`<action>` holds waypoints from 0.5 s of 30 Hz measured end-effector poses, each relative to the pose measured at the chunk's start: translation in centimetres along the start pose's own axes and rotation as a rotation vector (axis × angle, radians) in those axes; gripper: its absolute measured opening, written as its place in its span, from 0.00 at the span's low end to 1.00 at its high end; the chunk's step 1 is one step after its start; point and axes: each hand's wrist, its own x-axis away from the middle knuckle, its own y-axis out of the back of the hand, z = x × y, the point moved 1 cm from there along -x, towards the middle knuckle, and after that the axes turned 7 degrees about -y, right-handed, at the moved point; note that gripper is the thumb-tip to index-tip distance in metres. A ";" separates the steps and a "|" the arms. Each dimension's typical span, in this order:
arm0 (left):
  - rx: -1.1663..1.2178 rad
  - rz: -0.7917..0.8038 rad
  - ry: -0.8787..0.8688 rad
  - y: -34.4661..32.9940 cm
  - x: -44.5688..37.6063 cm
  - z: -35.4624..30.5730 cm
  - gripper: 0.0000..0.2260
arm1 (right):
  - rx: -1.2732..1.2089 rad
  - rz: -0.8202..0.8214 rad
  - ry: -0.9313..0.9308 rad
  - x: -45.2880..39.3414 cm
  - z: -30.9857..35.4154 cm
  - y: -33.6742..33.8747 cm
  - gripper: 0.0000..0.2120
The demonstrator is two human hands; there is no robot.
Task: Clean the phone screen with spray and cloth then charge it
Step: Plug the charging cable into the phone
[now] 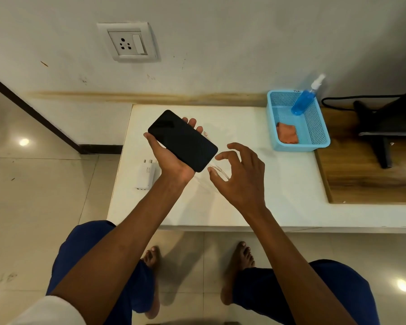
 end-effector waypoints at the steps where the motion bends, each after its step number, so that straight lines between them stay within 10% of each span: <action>1: 0.003 0.001 0.001 0.0 0.0 0.0 0.40 | 0.003 -0.009 0.004 0.0 0.0 -0.1 0.12; 15: -0.036 -0.004 -0.027 0.1 0.1 0.4 0.41 | -0.016 -0.097 0.068 0.5 0.0 -0.5 0.08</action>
